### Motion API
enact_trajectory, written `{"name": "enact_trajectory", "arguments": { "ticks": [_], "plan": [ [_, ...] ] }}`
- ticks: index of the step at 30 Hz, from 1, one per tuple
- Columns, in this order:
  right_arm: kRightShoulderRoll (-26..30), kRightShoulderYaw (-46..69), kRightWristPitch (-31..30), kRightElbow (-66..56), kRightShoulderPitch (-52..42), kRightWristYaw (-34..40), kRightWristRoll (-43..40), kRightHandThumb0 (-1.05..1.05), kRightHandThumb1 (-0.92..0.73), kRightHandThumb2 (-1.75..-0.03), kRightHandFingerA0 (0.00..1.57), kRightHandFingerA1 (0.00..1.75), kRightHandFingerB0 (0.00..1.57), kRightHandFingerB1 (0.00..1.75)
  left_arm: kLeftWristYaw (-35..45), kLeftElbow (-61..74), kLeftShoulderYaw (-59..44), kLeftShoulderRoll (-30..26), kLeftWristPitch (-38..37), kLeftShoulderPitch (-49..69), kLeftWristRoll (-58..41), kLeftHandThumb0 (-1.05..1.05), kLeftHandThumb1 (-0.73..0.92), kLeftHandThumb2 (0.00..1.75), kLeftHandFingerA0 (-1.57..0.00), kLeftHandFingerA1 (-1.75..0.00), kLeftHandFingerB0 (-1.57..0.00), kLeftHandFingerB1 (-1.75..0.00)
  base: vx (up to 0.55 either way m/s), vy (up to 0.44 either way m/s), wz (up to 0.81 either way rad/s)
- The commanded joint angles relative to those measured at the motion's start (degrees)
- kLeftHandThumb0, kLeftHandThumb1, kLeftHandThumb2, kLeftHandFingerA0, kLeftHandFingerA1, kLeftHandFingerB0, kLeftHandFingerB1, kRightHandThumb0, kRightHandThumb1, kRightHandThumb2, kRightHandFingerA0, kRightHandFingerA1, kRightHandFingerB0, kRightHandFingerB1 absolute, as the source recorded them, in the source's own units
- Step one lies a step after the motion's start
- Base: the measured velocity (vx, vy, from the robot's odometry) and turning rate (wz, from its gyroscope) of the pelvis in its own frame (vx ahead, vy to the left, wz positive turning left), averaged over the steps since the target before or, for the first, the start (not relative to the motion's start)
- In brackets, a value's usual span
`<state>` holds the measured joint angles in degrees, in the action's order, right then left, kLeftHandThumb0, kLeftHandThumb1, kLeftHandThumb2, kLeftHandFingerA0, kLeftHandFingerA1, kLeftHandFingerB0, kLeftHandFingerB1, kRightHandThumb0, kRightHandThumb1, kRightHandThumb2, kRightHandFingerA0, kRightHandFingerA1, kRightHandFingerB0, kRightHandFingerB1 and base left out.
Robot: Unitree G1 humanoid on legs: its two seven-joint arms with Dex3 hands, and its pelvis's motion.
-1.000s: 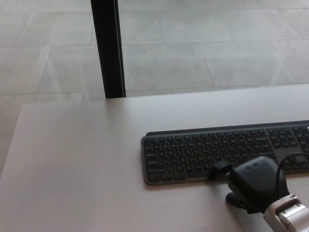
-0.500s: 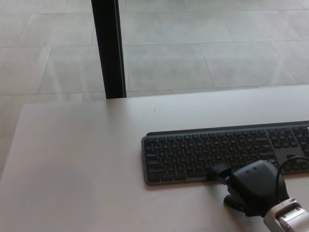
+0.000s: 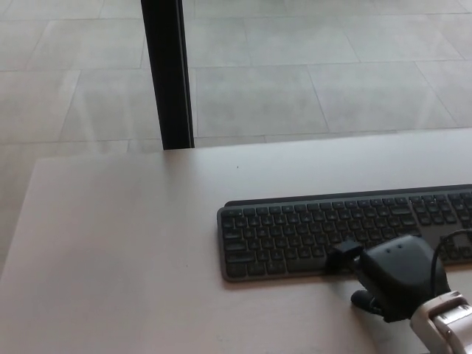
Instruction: The robot uses its right fingers to click on the space key of the black keyboard placed on the center of the white desk.
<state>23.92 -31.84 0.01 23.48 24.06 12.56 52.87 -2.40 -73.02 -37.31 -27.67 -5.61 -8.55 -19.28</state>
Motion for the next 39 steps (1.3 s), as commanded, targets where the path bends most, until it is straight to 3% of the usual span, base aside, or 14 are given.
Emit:
{"name": "enact_trajectory", "arguments": {
  "ticks": [1, 7, 16, 17, 18, 19, 21, 22, 24, 25, 35, 36, 37, 39],
  "plan": [
    [-1.24, 6.32, -2.67, -4.2, -0.47, -9.05, -8.54, -0.54, -0.67, -0.6, 0.92, 1.26, 0.67, 0.46, -0.15, -0.28, 0.18, -0.95, -1.18, 0.83, -0.16, -0.53, 0.74, 0.62, -0.73, -0.69, -0.62, -0.56, 0.0, 0.0, 0.0],
    [-3.32, 19.68, -6.56, -12.07, 1.42, -15.73, -21.51, -0.44, -0.58, -0.58, 0.99, 1.07, 0.72, 0.45, -0.03, -0.01, 0.04, -0.92, -1.17, 1.28, -0.42, -0.53, 0.75, 0.62, -0.7, -0.69, -0.59, -0.57, 0.0, 0.0, 0.0],
    [-0.07, 32.09, -8.79, -20.68, 1.88, -20.37, -27.91, -0.45, -0.63, -0.58, 1.04, 0.83, 0.67, 0.41, -0.45, 0.08, -0.07, -0.87, -0.76, 1.36, -0.57, -0.54, 0.74, 0.62, -0.72, -0.68, -0.6, -0.55, 0.0, 0.0, 0.0],
    [0.71, 35.25, -10.3, -21.48, 1.66, -21.0, -29.48, -0.43, -0.5, -0.83, 1.0, 0.87, 0.61, 0.57, -0.21, -0.06, -0.22, -0.86, -0.99, 1.46, -0.69, -0.54, 0.74, 0.62, -0.7, -0.68, -0.6, -0.56, 0.0, 0.0, 0.0],
    [1.35, 38.26, -10.54, -20.98, 1.67, -21.02, -31.37, -0.43, -0.5, -0.83, 1.0, 0.87, 0.61, 0.57, -0.08, -0.05, -0.31, -0.8, -1.25, 1.51, -0.77, -0.54, 0.74, 0.62, -0.7, -0.68, -0.6, -0.56, 0.0, 0.0, 0.0],
    [1.79, 40.85, -9.69, -19.72, 1.75, -20.84, -33.51, -0.37, -0.6, -0.59, 1.02, 0.76, 0.66, 0.43, 0.05, -0.15, -0.36, -0.93, -0.94, 1.6, -0.82, -0.54, 0.75, 0.62, -0.71, -0.67, -0.6, -0.56, 0.0, 0.0, 0.0],
    [3.21, 46.52, -10.63, -19.11, 1.51, -21.25, -36.68, -0.46, -0.61, -0.57, 1.04, 0.78, 0.69, 0.42, 0.16, -0.24, -0.46, -0.95, -0.97, 1.75, -0.9, -0.53, 0.75, 0.62, -0.72, -0.67, -0.6, -0.56, 0.0, 0.0, 0.0],
    [4.92, 52.3, -10.16, -16.94, 1.27, -20.75, -40.05, -0.46, -0.47, -0.83, 1.0, 0.86, 0.62, 0.59, 0.1, -0.14, -0.39, -0.91, -0.89, 1.76, -0.86, -0.53, 0.75, 0.62, -0.71, -0.68, -0.59, -0.56, 0.0, 0.0, 0.0],
    [4.82, 53.13, -10.04, -16.66, 1.48, -21.14, -40.17, -0.46, -0.47, -0.83, 1.0, 0.86, 0.62, 0.59, 0.11, -0.17, -0.46, -0.86, -0.89, 1.9, -0.92, -0.53, 0.75, 0.62, -0.71, -0.68, -0.59, -0.56, 0.0, 0.0, 0.0],
    [5.5, 58.34, -12.06, -16.76, 0.89, -20.22, -42.05, -0.5, -0.58, -0.59, 1.1, 0.77, 0.75, 0.46, 0.18, -0.16, -0.58, -0.81, -0.94, 1.88, -1.05, -0.53, 0.74, 0.62, -0.7, -0.67, -0.59, -0.55, 0.0, 0.0, 0.0],
    [4.68, 95.47, -17.78, -6.46, -1.9, -6.71, -58.92, -0.62, -0.52, -0.56, 1.0, 0.71, 0.85, 0.62, 0.09, -0.42, -1.08, -0.63, -0.75, 2.41, -1.46, -0.53, 0.74, 0.62, -0.73, -0.68, -0.59, -0.55, 0.0, 0.0, 0.0],
    [4.95, 98.82, -16.53, -3.23, -2.32, -4.6, -60.75, -0.6, -0.4, -0.93, 0.92, 0.86, 0.82, 0.79, 0.03, -0.46, -1.16, -0.61, -0.73, 2.42, -1.53, -0.53, 0.74, 0.62, -0.7, -0.69, -0.59, -0.56, 0.0, 0.0, 0.0],
    [5.58, 102.14, -14.06, 1.18, -3.32, -2.59, -62.82, -0.63, -0.56, -0.59, 0.95, 0.84, 0.97, 0.89, -0.07, -0.47, -1.04, -0.53, -0.88, 2.44, -1.39, -0.54, 0.74, 0.62, -0.7, -0.68, -0.59, -0.56, 0.0, 0.0, 0.0],
    [6.36, 106.87, -12.08, 5.58, -3.1, -1.24, -66.95, -0.6, -0.52, -0.62, 0.88, 0.87, 0.89, 0.93, -0.31, -0.47, -0.92, -0.39, -1.08, 2.55, -1.23, -0.54, 0.74, 0.62, -0.69, -0.69, -0.58, -0.56, 0.0, 0.0, 0.0]
  ]
}}
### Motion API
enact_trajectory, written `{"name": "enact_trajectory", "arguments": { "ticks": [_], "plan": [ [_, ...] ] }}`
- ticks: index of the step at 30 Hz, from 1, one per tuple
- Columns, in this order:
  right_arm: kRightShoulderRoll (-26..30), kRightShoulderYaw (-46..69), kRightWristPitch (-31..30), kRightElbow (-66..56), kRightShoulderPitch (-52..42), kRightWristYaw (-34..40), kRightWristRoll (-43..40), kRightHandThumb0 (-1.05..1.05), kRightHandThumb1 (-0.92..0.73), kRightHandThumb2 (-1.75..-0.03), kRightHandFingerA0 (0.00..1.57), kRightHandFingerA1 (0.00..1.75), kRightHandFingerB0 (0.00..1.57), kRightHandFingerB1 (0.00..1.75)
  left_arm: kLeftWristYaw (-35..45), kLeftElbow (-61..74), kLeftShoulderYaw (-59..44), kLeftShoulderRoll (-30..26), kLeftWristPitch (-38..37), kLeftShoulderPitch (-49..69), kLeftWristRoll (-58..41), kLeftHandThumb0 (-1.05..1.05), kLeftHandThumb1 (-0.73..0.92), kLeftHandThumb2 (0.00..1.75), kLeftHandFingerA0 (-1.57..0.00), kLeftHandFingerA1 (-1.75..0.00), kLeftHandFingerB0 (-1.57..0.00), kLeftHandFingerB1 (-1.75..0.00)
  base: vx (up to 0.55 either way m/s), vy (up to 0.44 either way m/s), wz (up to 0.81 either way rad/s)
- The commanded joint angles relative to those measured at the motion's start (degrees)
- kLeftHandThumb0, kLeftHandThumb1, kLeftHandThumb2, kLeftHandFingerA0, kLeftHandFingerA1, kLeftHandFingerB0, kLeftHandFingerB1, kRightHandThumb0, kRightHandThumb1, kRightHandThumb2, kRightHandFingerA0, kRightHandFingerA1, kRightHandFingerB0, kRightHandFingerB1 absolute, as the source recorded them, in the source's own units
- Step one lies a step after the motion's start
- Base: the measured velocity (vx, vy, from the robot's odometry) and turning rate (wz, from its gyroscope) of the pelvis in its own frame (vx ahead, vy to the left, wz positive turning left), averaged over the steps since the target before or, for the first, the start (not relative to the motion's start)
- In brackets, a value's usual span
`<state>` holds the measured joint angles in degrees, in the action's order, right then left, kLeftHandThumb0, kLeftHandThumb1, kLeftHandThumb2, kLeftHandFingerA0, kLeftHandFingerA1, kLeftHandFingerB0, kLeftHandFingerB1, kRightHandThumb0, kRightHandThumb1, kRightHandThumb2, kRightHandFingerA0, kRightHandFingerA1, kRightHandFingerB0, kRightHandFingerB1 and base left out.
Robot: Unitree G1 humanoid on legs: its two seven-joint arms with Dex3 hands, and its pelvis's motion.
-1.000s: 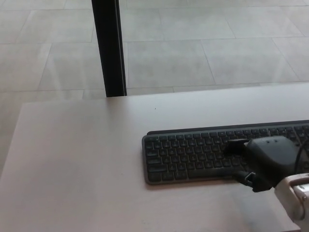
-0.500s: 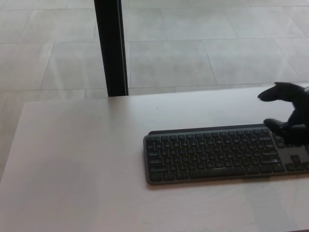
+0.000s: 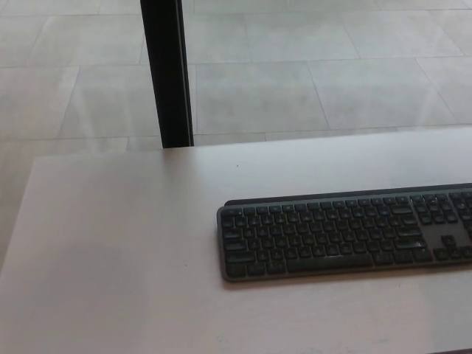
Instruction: The robot uses its right fingers to click on the space key of the black keyboard placed on the center of the white desk.
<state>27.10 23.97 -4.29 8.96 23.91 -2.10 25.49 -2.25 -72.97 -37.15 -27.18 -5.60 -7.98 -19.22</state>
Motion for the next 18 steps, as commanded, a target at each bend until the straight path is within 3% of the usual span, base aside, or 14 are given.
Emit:
{"name": "enact_trajectory", "arguments": {
  "ticks": [1, 4, 5, 7, 8, 9, 10, 11, 12, 13, 14, 17, 18],
  "plan": [
    [3.24, 52.56, -7.47, 20.97, -2.76, 14.35, -40.63, -0.61, -0.52, -0.64, 0.89, 0.9, 0.87, 0.96, -0.49, -0.53, -1.17, -0.81, -1.08, 1.98, -1.38, -0.54, 0.74, 0.62, -0.69, -0.68, -0.59, -0.56, 0.0, 0.0, 0.0],
    [3.38, 54.45, -7.14, 22.07, -2.39, 15.32, -41.4, -0.61, -0.52, -0.64, 0.89, 0.9, 0.87, 0.96, -0.52, -0.55, -1.31, -0.64, -1.08, 2.05, -1.53, -0.54, 0.74, 0.62, -0.69, -0.68, -0.59, -0.56, 0.0, 0.0, 0.0],
    [3.44, 56.55, -6.32, 23.96, -3.04, 16.45, -43.07, -0.64, -0.59, -0.68, 0.79, 0.97, 0.87, 1.17, -0.39, -0.39, -1.1, -0.65, -1.18, 2.28, -1.33, -0.55, 0.75, 0.62, -0.68, -0.69, -0.55, -0.54, 0.0, 0.0, 0.0],
    [3.6, 61.07, -4.1, 28.65, -4.04, 19.53, -46.18, -0.64, -0.6, -0.7, 0.79, 0.99, 0.85, 1.15, -0.25, -0.19, -0.82, -0.8, -1.08, 2.57, -1.08, -0.54, 0.76, 0.62, -0.68, -0.68, -0.55, -0.53, 0.0, 0.0, 0.0],
    [3.0, 63.34, -4.07, 30.32, -4.54, 20.78, -48.09, -0.63, -0.59, -0.73, 0.82, 1.09, 0.84, 1.3, -0.31, -0.41, -1.63, -0.81, -0.37, 2.14, -1.94, -0.52, 0.75, 0.62, -0.69, -0.7, -0.56, -0.56, 0.0, 0.0, 0.0],
    [2.69, 64.1, -3.56, 31.55, -5.06, 20.58, -48.83, -0.62, -0.6, -0.74, 0.85, 1.14, 0.76, 1.31, -0.46, -0.51, -1.49, -0.67, -0.43, 2.01, -1.79, -0.53, 0.74, 0.62, -0.68, -0.71, -0.56, -0.56, 0.0, 0.0, 0.0],
    [2.4, 64.24, -3.21, 32.47, -5.61, 20.13, -48.98, -0.61, -0.57, -0.77, 0.81, 1.12, 0.86, 1.4, -0.31, -0.45, -1.47, -0.53, -0.58, 2.06, -1.8, -0.52, 0.75, 0.62, -0.67, -0.7, -0.56, -0.56, 0.0, 0.0, 0.0],
    [1.93, 64.4, -3.08, 32.7, -5.88, 19.96, -48.93, -0.61, -0.53, -0.81, 1.0, 1.23, 0.9, 1.38, -0.43, -0.47, -1.35, -0.45, -0.49, 2.11, -1.68, -0.54, 0.75, 0.62, -0.69, -0.69, -0.55, -0.54, 0.0, 0.0, 0.0],
    [1.05, 64.14, -3.19, 32.54, -6.27, 19.84, -48.52, -0.59, -0.51, -0.82, 0.84, 1.17, 0.97, 1.42, -0.66, -0.46, -1.13, -0.41, -0.53, 2.32, -1.43, -0.55, 0.75, 0.62, -0.69, -0.68, -0.54, -0.54, 0.0, 0.0, 0.0],
    [0.44, 63.82, -3.33, 32.68, -6.67, 19.51, -47.87, -0.59, -0.51, -0.82, 0.84, 1.17, 0.97, 1.42, -0.69, -0.36, -1.01, -0.37, -0.81, 2.59, -1.27, -0.55, 0.75, 0.62, -0.69, -0.68, -0.54, -0.54, 0.0, 0.0, 0.0],
    [-1.09, 62.21, -2.8, 34.11, -6.89, 19.33, -46.59, -0.61, -0.63, -0.74, 0.82, 1.1, 0.71, 1.22, -0.34, -0.41, -1.07, -0.63, -0.79, 2.86, -1.31, -0.54, 0.76, 0.63, -0.7, -0.7, -0.53, -0.54, 0.0, 0.0, 0.0],
    [-2.76, 60.54, -2.32, 35.37, -6.76, 18.52, -44.58, -0.62, -0.63, -0.72, 0.86, 1.09, 0.71, 1.23, -0.63, -0.48, -0.81, -0.86, -0.34, 2.79, -1.03, -0.54, 0.77, 0.63, -0.7, -0.69, -0.54, -0.54, 0.0, 0.0, 0.0],
    [-3.73, 60.37, -2.34, 34.61, -6.25, 18.52, -44.28, -0.61, -0.61, -0.77, 0.86, 1.1, 0.71, 1.33, -0.64, -0.53, -0.94, -0.79, -0.54, 2.71, -1.14, -0.54, 0.76, 0.63, -0.69, -0.69, -0.54, -0.54, 0.0, 0.0, 0.0]
  ]
}}
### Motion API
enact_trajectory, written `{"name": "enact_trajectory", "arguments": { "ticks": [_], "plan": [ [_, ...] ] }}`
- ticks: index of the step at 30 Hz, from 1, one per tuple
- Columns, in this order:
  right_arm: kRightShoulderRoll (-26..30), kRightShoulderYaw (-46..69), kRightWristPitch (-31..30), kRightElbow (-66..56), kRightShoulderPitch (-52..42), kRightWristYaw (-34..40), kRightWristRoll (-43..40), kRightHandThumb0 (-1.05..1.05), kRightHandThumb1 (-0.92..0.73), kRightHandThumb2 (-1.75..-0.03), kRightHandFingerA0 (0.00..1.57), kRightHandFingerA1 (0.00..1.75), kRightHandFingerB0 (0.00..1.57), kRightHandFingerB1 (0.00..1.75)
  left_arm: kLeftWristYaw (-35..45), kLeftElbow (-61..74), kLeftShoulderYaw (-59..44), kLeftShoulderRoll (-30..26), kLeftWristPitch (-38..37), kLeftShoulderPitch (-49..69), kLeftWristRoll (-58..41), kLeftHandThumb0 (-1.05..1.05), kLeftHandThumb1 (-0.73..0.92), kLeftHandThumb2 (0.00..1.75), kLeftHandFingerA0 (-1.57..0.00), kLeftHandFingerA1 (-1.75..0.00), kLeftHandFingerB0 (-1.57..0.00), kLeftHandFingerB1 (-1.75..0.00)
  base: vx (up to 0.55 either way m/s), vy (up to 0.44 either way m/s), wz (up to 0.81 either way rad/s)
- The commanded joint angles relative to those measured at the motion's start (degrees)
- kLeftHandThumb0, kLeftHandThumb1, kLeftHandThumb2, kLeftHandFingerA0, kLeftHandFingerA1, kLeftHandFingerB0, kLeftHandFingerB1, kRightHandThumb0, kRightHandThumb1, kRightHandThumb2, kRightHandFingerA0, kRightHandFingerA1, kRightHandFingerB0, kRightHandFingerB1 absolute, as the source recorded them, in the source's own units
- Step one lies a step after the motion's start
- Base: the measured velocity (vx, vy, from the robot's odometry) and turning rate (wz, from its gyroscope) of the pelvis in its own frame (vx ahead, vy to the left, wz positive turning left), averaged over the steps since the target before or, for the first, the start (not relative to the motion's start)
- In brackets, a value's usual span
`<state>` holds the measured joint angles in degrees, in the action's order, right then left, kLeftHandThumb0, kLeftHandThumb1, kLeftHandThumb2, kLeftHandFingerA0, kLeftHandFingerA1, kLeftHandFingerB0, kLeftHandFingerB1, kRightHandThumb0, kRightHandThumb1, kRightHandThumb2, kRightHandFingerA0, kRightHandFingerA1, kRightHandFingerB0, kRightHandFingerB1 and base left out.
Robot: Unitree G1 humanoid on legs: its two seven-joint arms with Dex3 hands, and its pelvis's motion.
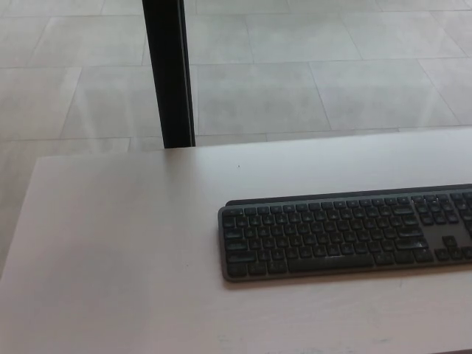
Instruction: The robot uses its right fingers to click on the space key of the black keyboard placed on the center of the white desk.
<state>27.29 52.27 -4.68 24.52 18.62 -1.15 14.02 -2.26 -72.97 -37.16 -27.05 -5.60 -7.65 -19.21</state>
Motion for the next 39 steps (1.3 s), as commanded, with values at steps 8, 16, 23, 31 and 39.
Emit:
{"name": "enact_trajectory", "arguments": {
  "ticks": [8, 16, 23, 31, 39],
  "plan": [
    [-10.74, 26.14, -4.02, 16.46, -2.33, 12.6, -26.9, -0.59, -0.54, -0.73, 1.0, 1.1, 0.84, 1.11, -1.07, -0.42, -0.33, -0.92, -1.34, 2.21, -0.46, -0.55, 0.74, 0.62, -0.73, -0.65, -0.56, -0.53, 0.0, 0.0, 0.0],
    [-14.24, 18.5, 1.98, 17.32, -6.84, 3.85, -23.09, -0.55, -0.51, -0.7, 0.88, 1.05, 0.75, 0.82, 1.14, 0.09, -1.64, -0.78, -1.46, 2.35, -1.84, -0.55, 0.75, 0.62, -0.67, -0.61, -0.57, -0.52, 0.0, 0.0, 0.0],
    [-14.46, 12.93, 2.44, 18.67, -7.22, 5.24, -24.31, -0.54, -0.43, -0.63, 0.91, 0.99, 0.79, 0.75, 0.6, 0.0, -2.12, -0.62, -1.52, 1.87, -1.93, -0.53, 0.74, 0.62, -0.71, -0.62, -0.59, -0.53, 0.0, 0.0, 0.0],
    [-15.32, 6.39, 1.73, 17.51, -8.23, 7.47, -27.31, -0.54, -0.44, -0.66, 0.83, 0.9, 0.79, 0.74, 1.75, 0.27, -2.71, -0.74, -1.42, 1.57, -2.1, -0.53, 0.74, 0.62, -0.67, -0.62, -0.56, -0.53, 0.0, 0.0, 0.0],
    [-15.17, 2.51, 2.15, 16.88, -10.39, 8.39, -29.93, -0.56, -0.48, -0.65, 0.84, 0.9, 0.76, 0.75, 1.22, 0.26, -2.63, -0.86, -1.11, 2.04, -2.23, -0.55, 0.74, 0.62, -0.67, -0.63, -0.59, -0.54, 0.0, 0.0, 0.0]
  ]
}}
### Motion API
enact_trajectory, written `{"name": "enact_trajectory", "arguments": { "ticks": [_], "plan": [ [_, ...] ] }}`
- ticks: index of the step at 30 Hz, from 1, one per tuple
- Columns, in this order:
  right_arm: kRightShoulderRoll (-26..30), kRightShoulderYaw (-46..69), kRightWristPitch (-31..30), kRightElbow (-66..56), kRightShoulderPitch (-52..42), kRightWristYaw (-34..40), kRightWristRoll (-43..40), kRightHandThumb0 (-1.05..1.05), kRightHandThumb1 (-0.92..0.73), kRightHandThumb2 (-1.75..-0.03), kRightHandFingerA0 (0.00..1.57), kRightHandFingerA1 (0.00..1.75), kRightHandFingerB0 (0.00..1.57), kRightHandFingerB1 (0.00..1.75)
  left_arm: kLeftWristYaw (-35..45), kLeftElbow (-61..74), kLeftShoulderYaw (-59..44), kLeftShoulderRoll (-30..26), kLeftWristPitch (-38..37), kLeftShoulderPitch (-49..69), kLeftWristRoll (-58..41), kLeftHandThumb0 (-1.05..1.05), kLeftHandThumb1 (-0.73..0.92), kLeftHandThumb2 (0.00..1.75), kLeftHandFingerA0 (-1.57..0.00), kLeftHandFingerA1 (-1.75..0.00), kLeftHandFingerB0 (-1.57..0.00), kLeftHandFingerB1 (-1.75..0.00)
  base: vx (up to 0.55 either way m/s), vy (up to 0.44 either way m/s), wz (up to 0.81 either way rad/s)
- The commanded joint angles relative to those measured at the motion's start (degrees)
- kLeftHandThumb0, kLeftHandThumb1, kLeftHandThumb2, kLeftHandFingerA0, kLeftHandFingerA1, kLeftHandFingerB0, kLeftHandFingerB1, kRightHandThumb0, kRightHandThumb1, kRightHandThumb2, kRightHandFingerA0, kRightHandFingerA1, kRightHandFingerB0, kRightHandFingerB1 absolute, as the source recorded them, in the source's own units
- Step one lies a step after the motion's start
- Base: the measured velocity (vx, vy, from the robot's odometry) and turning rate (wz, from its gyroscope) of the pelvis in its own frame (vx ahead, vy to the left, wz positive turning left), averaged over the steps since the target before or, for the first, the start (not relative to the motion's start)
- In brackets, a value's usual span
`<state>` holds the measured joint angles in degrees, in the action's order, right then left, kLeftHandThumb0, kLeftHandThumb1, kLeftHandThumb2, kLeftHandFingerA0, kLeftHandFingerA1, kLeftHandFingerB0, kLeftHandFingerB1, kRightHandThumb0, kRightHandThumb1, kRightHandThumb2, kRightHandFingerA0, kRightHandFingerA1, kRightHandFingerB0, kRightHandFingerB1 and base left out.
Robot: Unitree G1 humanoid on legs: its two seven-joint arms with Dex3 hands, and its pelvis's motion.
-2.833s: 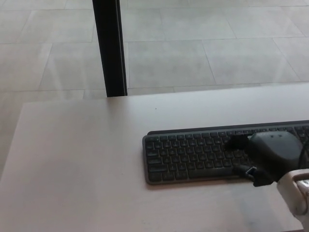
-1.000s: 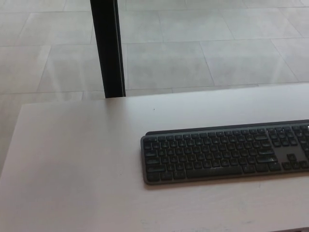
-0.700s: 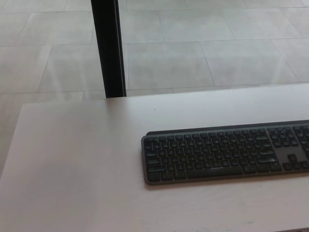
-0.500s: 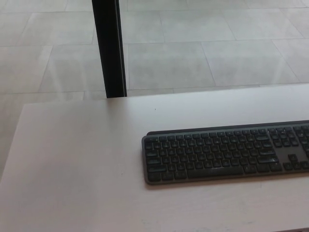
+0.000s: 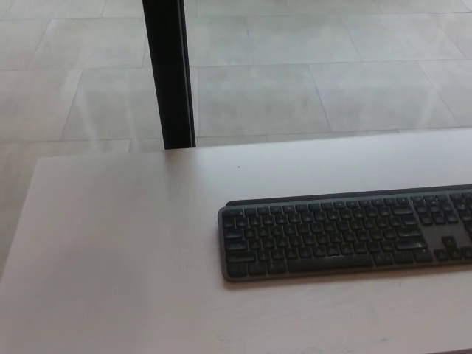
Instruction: The robot uses its right fingers to click on the space key of the black keyboard placed on the center of the white desk.
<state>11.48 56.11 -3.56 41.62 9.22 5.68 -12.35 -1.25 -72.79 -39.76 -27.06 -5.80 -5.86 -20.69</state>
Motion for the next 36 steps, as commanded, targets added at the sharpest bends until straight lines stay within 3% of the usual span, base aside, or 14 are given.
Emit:
{"name": "enact_trajectory", "arguments": {
  "ticks": [1, 9, 11, 14, 18, 19, 22, 24, 25, 26, 31, 32, 33, 36],
  "plan": [
    [0.95, -1.85, 1.73, 0.4, -1.06, 1.95, -3.33, -0.56, -0.47, -0.65, 0.91, 0.91, 0.78, 0.75, 0.25, 0.04, 0.46, -1.02, -0.9, 0.33, -0.28, -0.54, 0.74, 0.62, -0.66, -0.63, -0.58, -0.54, 0.0, 0.0, 0.0],
    [3.23, -6.62, 2.06, -2.39, -1.07, 3.85, -2.83, -0.58, -0.51, -0.65, 0.91, 0.9, 0.77, 0.75, 0.63, 0.34, 0.36, -1.58, -1.51, -0.9, -0.91, -0.55, 0.74, 0.62, -0.67, -0.63, -0.55, -0.51, 0.0, 0.0, 0.0],
    [5.23, -6.63, -1.99, -1.8, 1.96, 7.32, -3.85, -0.55, -0.52, -0.62, 0.88, 0.89, 0.8, 0.75, -0.19, 0.62, 0.33, -1.84, -1.42, -2.67, -1.02, -0.57, 0.72, 0.61, -0.71, -0.64, -0.59, -0.51, 0.0, 0.0, 0.0],
    [8.53, -6.65, -8.57, -1.31, 6.97, 8.08, -6.56, -0.48, -0.58, -0.65, 0.87, 1.06, 0.7, 0.85, -1.08, 1.48, 0.85, -3.04, -0.27, -6.28, -1.04, -0.55, 0.73, 0.62, -0.74, -0.62, -0.66, -0.5, 0.0, 0.0, 0.0],
    [9.69, -7.38, -10.71, -1.35, 9.43, 11.95, -5.76, -0.42, -0.65, -0.59, 0.79, 0.93, 0.76, 0.87, -2.35, 1.93, 1.0, -3.42, 0.32, -8.68, -0.95, -0.53, 0.72, 0.61, -0.73, -0.6, -0.62, -0.52, 0.0, 0.0, 0.0],
    [9.21, -7.26, -11.47, -2.31, 9.63, 13.16, -5.9, -0.37, -0.66, -0.58, 0.73, 0.84, 0.75, 0.9, -2.91, 1.81, 1.22, -3.01, 0.05, -9.23, -0.73, -0.55, 0.72, 0.62, -0.81, -0.6, -0.62, -0.51, 0.0, 0.0, 0.0],
    [8.63, -9.43, -9.83, 0.22, 9.96, 14.21, -3.99, -0.36, -0.67, -0.59, 0.83, 0.87, 0.78, 0.94, -3.32, 1.49, 2.43, -1.72, -0.56, -9.39, 0.32, -0.54, 0.71, 0.61, -0.79, -0.58, -0.6, -0.51, 0.0, 0.0, 0.0],
    [6.94, -9.81, -9.73, -1.83, 8.09, 14.07, -4.85, -0.36, -0.65, -0.59, 0.82, 0.86, 0.73, 0.71, -2.55, 1.45, 4.8, -1.59, -1.09, -8.9, 2.03, -0.56, 0.71, 0.61, -0.84, -0.64, -0.69, -0.56, 0.0, 0.0, 0.0],
    [6.74, -10.19, -8.37, -1.22, 6.86, 12.54, -4.75, -0.36, -0.51, -0.9, 0.81, 0.83, 0.76, 0.78, -2.07, 1.76, 4.9, -1.52, -1.02, -8.11, 1.85, -0.56, 0.71, 0.61, -0.76, -0.61, -0.65, -0.53, 0.0, 0.0, 0.0],
    [6.8, -10.45, -7.12, -0.37, 5.85, 10.75, -5.14, -0.34, -0.66, -0.59, 0.78, 0.77, 0.74, 0.65, -1.16, 1.9, 4.48, -1.33, -1.18, -7.3, 0.85, -0.56, 0.72, 0.61, -0.73, -0.65, -0.59, -0.5, 0.0, 0.0, 0.0],
    [6.6, -11.12, -5.67, 0.1, 5.07, 10.12, -6.22, -0.32, -0.67, -0.59, 0.81, 0.79, 0.74, 0.61, 0.51, 1.76, 4.09, -0.78, -3.03, -4.58, -0.08, -0.55, 0.75, 0.62, -0.7, -0.69, -0.63, -0.53, 0.0, 0.0, 0.0],
    [6.77, -11.53, -5.46, -0.43, 4.34, 9.66, -5.88, -0.32, -0.54, -0.93, 0.81, 0.84, 0.66, 0.7, 0.26, 1.78, 3.5, -0.63, -2.17, -4.5, -0.79, -0.55, 0.74, 0.62, -0.65, -0.63, -0.55, -0.5, 0.0, 0.0, 0.0],
    [7.01, -11.61, -5.21, -0.46, 4.05, 9.73, -5.84, -0.32, -0.68, -0.6, 0.86, 0.85, 0.7, 0.57, 0.16, 1.85, 3.2, -0.48, -1.76, -4.35, -1.13, -0.55, 0.73, 0.62, -0.66, -0.63, -0.57, -0.5, 0.0, 0.0, 0.0],
    [7.39, -11.19, -4.98, 0.54, 4.11, 11.08, -6.28, -0.33, -0.65, -0.61, 0.85, 0.84, 0.64, 0.54, 1.16, 1.92, 2.99, -0.31, -2.24, -3.39, -1.1, -0.56, 0.73, 0.61, -0.69, -0.63, -0.6, -0.5, 0.0, 0.0, 0.0]
  ]
}}
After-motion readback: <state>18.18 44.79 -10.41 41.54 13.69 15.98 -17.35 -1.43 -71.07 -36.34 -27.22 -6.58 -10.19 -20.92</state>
